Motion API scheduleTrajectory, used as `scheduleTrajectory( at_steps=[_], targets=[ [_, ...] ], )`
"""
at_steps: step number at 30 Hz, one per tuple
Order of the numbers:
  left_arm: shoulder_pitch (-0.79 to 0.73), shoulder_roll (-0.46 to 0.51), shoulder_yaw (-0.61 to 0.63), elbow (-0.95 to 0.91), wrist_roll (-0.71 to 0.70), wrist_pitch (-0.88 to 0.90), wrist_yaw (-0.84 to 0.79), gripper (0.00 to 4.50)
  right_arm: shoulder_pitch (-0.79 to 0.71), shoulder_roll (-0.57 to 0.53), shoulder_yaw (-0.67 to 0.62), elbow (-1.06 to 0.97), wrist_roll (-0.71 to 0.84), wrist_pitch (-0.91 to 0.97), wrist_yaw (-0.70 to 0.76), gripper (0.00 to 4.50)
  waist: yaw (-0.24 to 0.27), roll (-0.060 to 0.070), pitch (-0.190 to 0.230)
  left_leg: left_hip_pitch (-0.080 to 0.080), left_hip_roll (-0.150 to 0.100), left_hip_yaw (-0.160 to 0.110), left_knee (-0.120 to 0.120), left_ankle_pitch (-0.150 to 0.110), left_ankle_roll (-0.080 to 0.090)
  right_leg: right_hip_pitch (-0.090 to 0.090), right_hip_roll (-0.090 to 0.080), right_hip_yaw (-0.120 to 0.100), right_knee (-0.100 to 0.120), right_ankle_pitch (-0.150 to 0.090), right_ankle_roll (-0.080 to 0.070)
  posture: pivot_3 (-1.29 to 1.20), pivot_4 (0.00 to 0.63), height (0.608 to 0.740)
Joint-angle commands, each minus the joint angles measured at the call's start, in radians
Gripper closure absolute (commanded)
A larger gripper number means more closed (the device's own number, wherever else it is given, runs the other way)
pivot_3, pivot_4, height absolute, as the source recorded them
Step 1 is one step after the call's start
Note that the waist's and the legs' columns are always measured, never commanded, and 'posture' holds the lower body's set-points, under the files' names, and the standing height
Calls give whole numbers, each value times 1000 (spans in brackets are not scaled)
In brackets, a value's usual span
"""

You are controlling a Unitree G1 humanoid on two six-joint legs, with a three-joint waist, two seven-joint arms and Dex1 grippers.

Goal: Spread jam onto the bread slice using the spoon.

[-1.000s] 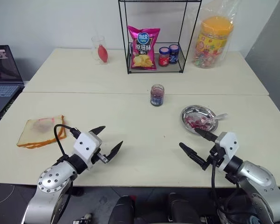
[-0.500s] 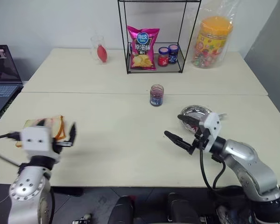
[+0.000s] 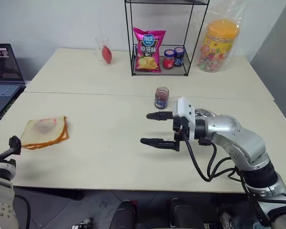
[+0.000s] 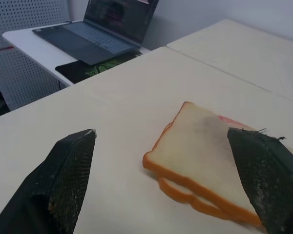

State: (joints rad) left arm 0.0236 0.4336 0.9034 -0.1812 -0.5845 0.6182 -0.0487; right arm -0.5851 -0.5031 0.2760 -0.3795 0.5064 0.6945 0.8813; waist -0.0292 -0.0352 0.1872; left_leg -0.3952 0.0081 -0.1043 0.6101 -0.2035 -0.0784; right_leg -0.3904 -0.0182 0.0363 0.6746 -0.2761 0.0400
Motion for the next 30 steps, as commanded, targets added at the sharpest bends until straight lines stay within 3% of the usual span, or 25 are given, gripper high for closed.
scheduleTrajectory(
  at_steps=[1,26,30],
  targets=[
    [-68,43,26,77,-57,51,23,0,-22,2,10,-8,-22,-17,10,97,0,0,0,0,0,-1,0,0,0,0,0,-1,0,0,0,0,150,740],
    [-269,88,9,319,-86,70,125,0,2,-25,-21,-45,-17,10,-30,97,-2,-1,1,-1,1,-1,-1,-1,-1,-1,0,-1,-1,0,0,0,150,740],
    [-280,86,2,322,-93,69,133,741,3,-26,-22,-49,-14,17,-37,0,-2,-1,1,-1,1,-1,-1,-1,-1,-1,0,-1,-1,0,0,0,150,740]
  ],
)
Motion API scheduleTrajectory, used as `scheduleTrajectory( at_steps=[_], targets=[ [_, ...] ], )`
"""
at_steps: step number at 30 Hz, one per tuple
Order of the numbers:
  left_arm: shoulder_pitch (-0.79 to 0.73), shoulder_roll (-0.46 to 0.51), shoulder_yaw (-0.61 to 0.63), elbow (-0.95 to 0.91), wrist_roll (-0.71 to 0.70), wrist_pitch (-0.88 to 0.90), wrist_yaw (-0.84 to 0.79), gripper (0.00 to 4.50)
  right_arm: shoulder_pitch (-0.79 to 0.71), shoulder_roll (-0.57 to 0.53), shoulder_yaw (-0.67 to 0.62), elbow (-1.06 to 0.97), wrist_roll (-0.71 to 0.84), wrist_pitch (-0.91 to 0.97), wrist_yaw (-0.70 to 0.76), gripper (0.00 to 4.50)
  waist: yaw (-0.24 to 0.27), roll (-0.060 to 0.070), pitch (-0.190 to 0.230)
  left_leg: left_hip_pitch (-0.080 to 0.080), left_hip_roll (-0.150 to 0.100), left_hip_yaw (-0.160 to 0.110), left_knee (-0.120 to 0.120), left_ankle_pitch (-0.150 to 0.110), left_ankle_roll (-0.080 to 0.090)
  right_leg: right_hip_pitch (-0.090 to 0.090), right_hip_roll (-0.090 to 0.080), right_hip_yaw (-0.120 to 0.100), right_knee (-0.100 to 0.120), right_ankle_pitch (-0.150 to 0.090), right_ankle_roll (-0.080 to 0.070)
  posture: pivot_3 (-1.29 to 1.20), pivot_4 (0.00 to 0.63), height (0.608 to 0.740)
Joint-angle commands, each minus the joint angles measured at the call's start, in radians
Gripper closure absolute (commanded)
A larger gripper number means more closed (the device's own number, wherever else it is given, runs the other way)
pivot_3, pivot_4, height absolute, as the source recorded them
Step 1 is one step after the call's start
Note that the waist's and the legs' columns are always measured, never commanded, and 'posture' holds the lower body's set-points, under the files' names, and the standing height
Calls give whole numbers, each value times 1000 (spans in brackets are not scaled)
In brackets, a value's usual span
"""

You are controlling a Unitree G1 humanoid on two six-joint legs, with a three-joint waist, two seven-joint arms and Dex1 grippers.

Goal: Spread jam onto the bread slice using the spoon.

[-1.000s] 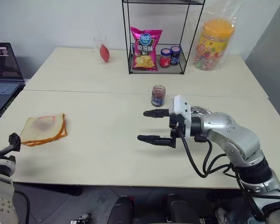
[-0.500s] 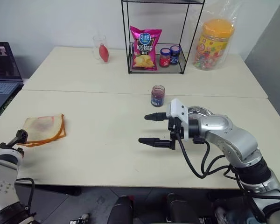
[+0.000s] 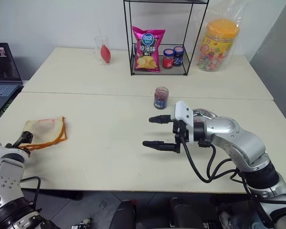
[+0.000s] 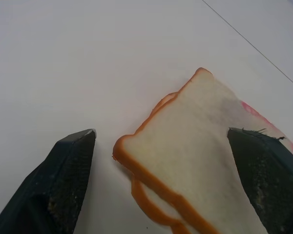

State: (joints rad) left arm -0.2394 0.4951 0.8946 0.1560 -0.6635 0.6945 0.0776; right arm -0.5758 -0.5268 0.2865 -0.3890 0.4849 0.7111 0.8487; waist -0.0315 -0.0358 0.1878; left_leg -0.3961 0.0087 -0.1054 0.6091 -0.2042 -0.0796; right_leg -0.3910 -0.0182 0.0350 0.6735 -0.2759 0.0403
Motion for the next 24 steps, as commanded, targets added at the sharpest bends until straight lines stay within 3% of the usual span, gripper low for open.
scheduleTrajectory(
  at_steps=[1,18,24],
  targets=[
    [-20,24,11,-12,-15,-9,8,968,-7,-3,-33,-38,7,1,-5,0,0,0,0,0,0,0,0,0,0,0,0,0,0,0,0,0,150,740],
    [-43,17,-2,-46,-16,-48,22,4456,3,-6,-51,-44,9,10,-18,0,2,0,0,-1,0,-1,0,0,0,0,0,-1,0,0,0,0,150,740],
    [-40,-17,10,-161,-104,-29,-21,4456,2,-6,-50,-35,7,-1,-11,0,2,0,0,-1,0,0,0,0,0,0,0,0,-1,0,0,0,150,740]
  ],
)
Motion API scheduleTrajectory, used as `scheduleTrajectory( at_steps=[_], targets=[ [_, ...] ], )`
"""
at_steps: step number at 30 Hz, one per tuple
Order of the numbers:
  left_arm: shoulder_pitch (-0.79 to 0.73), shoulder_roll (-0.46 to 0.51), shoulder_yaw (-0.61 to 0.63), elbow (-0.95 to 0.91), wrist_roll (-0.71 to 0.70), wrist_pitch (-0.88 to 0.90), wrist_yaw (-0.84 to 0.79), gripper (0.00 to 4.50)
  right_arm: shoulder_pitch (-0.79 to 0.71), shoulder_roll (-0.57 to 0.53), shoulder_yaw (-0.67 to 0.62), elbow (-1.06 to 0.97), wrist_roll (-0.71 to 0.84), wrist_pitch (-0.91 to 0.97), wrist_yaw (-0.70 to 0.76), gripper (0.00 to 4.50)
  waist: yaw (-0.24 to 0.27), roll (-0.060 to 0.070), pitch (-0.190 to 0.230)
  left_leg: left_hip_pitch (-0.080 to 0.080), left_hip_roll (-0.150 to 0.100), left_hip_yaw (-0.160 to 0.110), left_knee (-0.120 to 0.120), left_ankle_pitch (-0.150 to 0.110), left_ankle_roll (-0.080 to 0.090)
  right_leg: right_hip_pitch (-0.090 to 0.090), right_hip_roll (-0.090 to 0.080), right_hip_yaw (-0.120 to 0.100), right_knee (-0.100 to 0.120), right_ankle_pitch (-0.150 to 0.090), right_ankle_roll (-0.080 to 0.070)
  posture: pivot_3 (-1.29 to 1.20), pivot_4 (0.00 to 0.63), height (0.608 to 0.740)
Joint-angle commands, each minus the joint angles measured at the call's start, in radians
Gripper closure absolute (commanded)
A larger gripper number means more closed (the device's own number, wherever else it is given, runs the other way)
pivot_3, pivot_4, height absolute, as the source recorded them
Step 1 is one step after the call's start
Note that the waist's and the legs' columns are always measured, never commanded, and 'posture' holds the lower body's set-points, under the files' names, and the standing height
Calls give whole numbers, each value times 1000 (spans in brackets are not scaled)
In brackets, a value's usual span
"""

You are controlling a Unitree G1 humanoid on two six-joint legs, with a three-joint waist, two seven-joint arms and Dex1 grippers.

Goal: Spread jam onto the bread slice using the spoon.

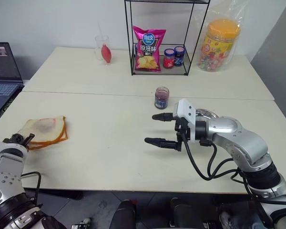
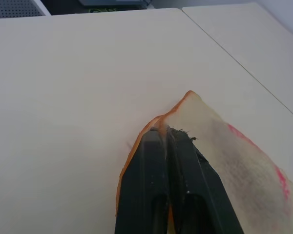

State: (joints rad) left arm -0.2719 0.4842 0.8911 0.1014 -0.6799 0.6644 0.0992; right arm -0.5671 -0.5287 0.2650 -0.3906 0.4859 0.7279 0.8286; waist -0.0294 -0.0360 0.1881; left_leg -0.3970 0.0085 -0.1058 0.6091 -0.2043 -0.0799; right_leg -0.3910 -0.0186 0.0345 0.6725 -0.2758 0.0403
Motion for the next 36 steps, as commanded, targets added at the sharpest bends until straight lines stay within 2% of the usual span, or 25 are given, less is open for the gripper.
scheduleTrajectory(
  at_steps=[1,6,13,17,21,27,30,32,36],
  targets=[
    [-7,-10,13,-123,-114,10,-56,4456,-8,-4,-30,-32,6,-19,10,0,0,0,0,0,0,0,0,0,0,0,0,0,0,0,0,0,150,740],
    [-37,-3,2,-183,-235,48,-92,4456,-10,-10,-41,-27,6,-21,13,0,-1,0,0,0,0,0,0,0,0,0,0,0,0,0,0,0,150,740],
    [-124,17,-130,-266,-472,212,-172,4456,26,-67,-97,-51,11,-10,13,0,2,-3,2,-1,-1,0,0,0,0,0,0,0,-2,1,1,0,150,740],
    [-118,64,-271,-327,-631,384,-254,4456,113,-147,-178,-112,39,-16,35,0,0,-2,2,-3,0,0,-1,0,0,0,0,0,-7,1,2,0,150,740],
    [-121,126,-382,-317,-694,497,-330,4456,208,-199,-244,-183,69,-25,54,0,-3,-2,3,-3,0,2,-1,-1,0,0,0,2,-9,1,3,0,150,740],
    [-195,195,-588,-231,-642,600,-520,4456,377,-283,-354,-300,154,13,77,0,-1,1,5,-3,0,2,-2,-1,0,0,1,2,-9,1,2,0,150,740],
    [-247,209,-738,-184,-514,569,-659,4456,435,-311,-377,-342,168,22,62,0,0,1,5,-3,0,2,-1,-1,0,0,1,2,-9,2,3,0,150,740],
    [-281,211,-859,-121,-372,472,-773,4456,465,-313,-380,-368,163,24,35,0,0,1,5,-2,-1,2,-1,-1,0,1,1,2,-9,1,3,0,150,740],
    [-399,131,-1012,76,-147,264,-930,4456,542,-307,-393,-429,145,21,-26,0,3,1,5,-2,-1,3,-1,-1,0,1,1,2,-9,2,3,0,150,740]
  ],
)
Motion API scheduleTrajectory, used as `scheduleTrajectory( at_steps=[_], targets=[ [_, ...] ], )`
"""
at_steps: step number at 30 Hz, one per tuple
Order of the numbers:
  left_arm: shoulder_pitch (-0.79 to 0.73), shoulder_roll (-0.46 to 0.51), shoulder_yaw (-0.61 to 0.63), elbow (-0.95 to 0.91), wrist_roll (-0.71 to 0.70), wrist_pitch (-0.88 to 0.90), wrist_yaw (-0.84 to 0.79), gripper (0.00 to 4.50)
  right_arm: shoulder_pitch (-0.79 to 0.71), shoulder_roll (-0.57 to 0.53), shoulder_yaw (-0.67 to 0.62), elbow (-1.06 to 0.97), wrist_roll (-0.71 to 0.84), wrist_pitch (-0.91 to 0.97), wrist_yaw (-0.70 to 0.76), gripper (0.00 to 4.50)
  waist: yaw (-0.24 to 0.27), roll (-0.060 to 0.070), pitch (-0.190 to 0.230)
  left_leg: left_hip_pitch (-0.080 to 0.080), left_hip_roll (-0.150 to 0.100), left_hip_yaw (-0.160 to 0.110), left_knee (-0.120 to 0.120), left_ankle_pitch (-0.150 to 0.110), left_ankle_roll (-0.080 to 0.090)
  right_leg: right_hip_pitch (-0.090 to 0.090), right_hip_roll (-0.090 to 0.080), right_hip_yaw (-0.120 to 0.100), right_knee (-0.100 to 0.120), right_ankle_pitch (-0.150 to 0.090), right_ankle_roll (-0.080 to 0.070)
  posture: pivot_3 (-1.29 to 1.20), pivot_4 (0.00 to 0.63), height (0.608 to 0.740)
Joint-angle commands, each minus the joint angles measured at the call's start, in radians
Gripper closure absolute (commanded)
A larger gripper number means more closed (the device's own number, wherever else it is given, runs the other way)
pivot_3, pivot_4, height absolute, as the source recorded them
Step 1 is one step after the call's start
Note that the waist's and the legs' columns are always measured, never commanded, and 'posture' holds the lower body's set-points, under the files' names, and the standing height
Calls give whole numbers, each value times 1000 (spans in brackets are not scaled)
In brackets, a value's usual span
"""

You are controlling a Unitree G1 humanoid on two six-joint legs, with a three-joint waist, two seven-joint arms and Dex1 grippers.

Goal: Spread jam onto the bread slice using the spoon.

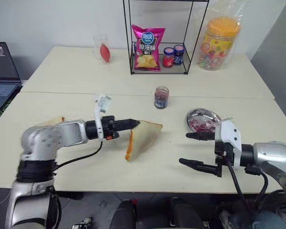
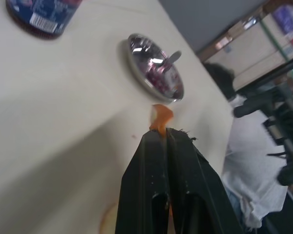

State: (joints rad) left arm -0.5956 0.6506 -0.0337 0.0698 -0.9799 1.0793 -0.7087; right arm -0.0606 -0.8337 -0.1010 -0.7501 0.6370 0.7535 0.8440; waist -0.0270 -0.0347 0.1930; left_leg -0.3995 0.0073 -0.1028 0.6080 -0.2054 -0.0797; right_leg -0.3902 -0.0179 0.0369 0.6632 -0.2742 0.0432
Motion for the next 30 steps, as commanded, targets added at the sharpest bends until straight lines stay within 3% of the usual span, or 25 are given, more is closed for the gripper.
scheduleTrajectory(
  at_steps=[1,6,12,23,30],
  targets=[
    [-92,-39,-123,139,205,-193,-164,4456,53,-4,-34,-80,-6,-3,-54,0,2,0,0,-1,0,0,0,0,0,0,0,-1,0,0,0,0,150,740],
    [-186,-91,-186,341,403,-389,-272,4456,120,-18,-76,-118,-5,-6,-90,0,-1,0,0,-2,0,2,0,-1,1,-1,0,1,-3,0,1,0,150,740],
    [-227,-99,-184,427,496,-456,-389,4456,139,-22,-117,-148,53,20,-109,0,-3,0,0,-2,1,2,0,-1,2,-1,0,1,-2,0,1,0,150,740],
    [-130,-87,-68,337,520,-432,-357,4456,96,-33,-155,-144,163,52,-132,0,-2,0,0,-1,1,1,0,-1,2,-1,0,1,-1,0,1,0,150,740],
    [-43,-136,-3,232,505,-394,-262,4456,89,-51,-141,-136,187,55,-116,0,-2,0,0,-1,1,1,1,-1,2,0,0,1,-1,0,1,0,150,740]
  ],
)
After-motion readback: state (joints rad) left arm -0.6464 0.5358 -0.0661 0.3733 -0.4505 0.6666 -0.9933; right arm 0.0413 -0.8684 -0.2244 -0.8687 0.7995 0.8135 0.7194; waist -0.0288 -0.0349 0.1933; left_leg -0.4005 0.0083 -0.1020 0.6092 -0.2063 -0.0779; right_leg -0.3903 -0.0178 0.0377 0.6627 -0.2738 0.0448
